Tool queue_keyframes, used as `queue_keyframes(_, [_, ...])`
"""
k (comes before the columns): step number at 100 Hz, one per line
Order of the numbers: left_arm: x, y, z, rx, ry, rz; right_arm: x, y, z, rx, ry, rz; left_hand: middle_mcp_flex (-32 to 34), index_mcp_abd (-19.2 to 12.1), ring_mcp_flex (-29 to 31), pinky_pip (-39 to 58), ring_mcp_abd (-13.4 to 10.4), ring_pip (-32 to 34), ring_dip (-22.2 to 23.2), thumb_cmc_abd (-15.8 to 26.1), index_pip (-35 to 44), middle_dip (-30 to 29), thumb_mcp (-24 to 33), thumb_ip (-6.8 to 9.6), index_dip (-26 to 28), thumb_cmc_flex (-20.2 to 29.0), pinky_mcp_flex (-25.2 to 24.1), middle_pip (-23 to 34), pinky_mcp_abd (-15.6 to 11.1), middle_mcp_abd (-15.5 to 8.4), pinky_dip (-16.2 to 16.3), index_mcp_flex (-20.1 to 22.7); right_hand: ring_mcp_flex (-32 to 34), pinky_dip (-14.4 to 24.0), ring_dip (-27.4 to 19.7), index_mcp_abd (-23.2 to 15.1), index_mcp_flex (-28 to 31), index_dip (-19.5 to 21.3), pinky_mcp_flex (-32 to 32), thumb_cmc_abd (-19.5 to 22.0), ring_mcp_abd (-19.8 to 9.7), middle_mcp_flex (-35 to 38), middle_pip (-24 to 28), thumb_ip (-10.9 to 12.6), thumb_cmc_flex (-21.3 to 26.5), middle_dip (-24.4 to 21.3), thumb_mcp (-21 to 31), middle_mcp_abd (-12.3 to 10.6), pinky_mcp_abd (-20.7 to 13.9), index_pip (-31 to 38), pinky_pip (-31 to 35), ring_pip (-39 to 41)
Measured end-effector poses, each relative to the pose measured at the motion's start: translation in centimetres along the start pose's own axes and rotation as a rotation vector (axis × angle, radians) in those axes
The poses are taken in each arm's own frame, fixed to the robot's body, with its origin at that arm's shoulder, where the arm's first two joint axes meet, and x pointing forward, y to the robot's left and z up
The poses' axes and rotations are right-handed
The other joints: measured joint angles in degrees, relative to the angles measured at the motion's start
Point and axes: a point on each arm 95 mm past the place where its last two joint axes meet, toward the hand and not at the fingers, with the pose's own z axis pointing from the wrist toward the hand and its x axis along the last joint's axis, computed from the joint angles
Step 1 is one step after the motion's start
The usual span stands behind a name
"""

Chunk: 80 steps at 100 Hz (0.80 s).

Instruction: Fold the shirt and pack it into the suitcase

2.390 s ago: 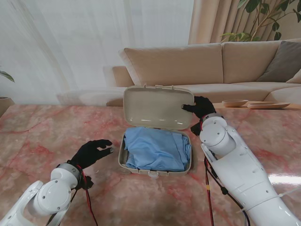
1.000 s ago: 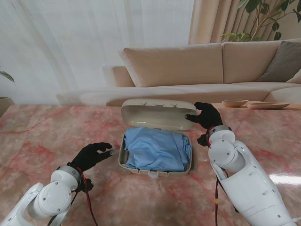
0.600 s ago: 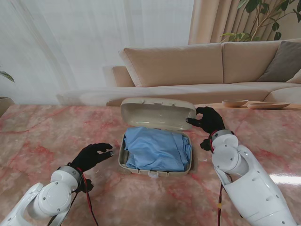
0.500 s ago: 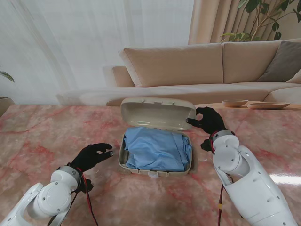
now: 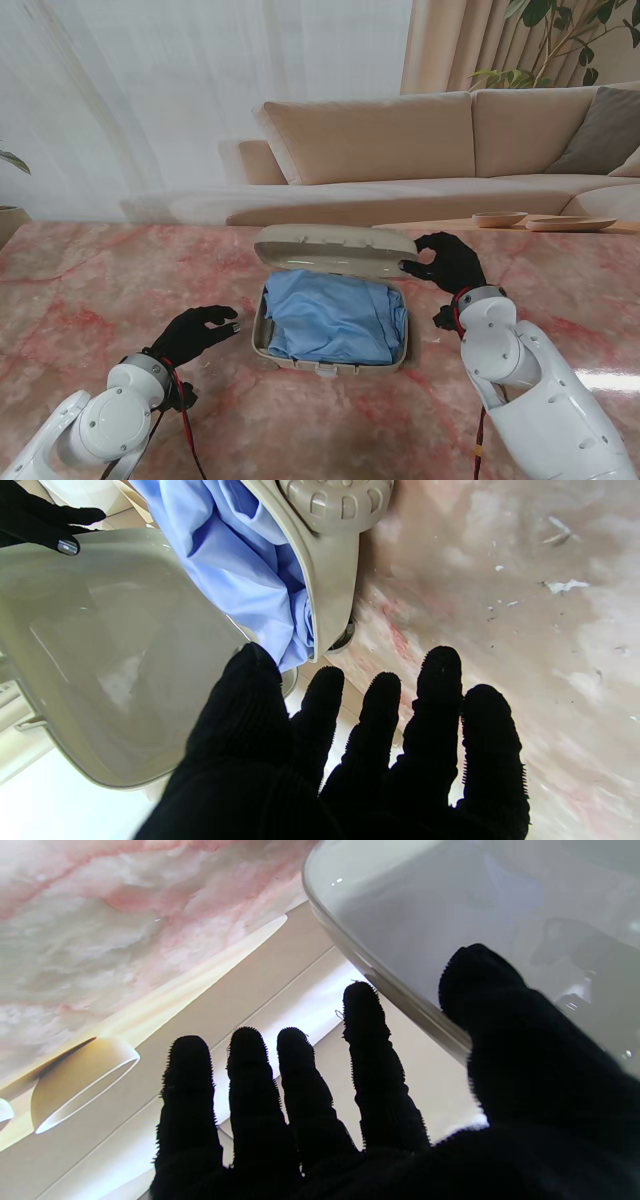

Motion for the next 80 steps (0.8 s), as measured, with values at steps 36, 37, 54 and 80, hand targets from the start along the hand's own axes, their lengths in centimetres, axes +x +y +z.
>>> queue_keyframes(36, [-0.1, 0.1, -0.1, -0.002, -0.004, -0.001, -0.6, -0.4, -1.0, 0.007, 0.001, -0.054, 0.0, 0.0, 0.0, 0.0, 0.0, 0.0, 0.0, 0.0, 0.0, 0.0, 0.0, 0.0, 0.0, 0.0, 0.0, 0.0, 0.0, 0.0, 0.0, 0.0, 0.0, 0.0, 0.0, 0.0, 0.4, 0.1, 0.0, -1.0, 0.0, 0.6, 0.0, -0.2, -0.9, 0.0, -0.1, -0.3, 0.0, 0.0, 0.0, 0.0])
queue_keyframes(37, [-0.1, 0.1, -0.1, -0.002, -0.004, -0.001, -0.6, -0.4, -1.1, 0.007, 0.002, -0.057, 0.0, 0.0, 0.0, 0.0, 0.0, 0.0, 0.0, 0.0, 0.0, 0.0, 0.0, 0.0, 0.0, 0.0, 0.0, 0.0, 0.0, 0.0, 0.0, 0.0, 0.0, 0.0, 0.0, 0.0, 0.4, 0.1, 0.0, -1.0, 0.0, 0.6, 0.0, -0.2, -0.9, 0.0, -0.1, -0.3, 0.0, 0.0, 0.0, 0.0])
queue_keyframes(54, [-0.2, 0.0, -0.2, 0.004, -0.006, 0.002, -0.7, -0.6, -1.5, 0.014, 0.006, -0.087, 0.0, 0.0, 0.0, 0.0, 0.0, 0.0, 0.0, 0.0, 0.0, 0.0, 0.0, 0.0, 0.0, 0.0, 0.0, 0.0, 0.0, -0.1, 0.0, 0.0, 0.0, 0.0, 0.0, 0.0, 0.4, 0.1, 0.0, -1.0, 0.0, 0.9, 0.0, -0.2, -1.5, 0.0, -0.2, -0.3, 0.0, 0.0, 0.0, 0.0])
queue_keyframes(80, [-0.6, -0.1, -0.4, 0.016, -0.015, 0.007, -1.0, -0.5, -2.4, 0.034, 0.002, -0.103, 0.0, 0.0, 0.0, 0.0, 0.0, 0.0, 0.0, 0.0, 0.0, 0.0, 0.0, 0.0, 0.0, 0.0, 0.0, 0.0, 0.0, -0.1, 0.0, 0.0, 0.0, 0.0, 0.0, 0.0, 0.4, 0.1, 0.4, -1.0, 0.0, 1.3, -0.1, -0.2, -1.4, 0.0, -0.2, -0.3, 0.0, 0.0, 0.0, -0.1])
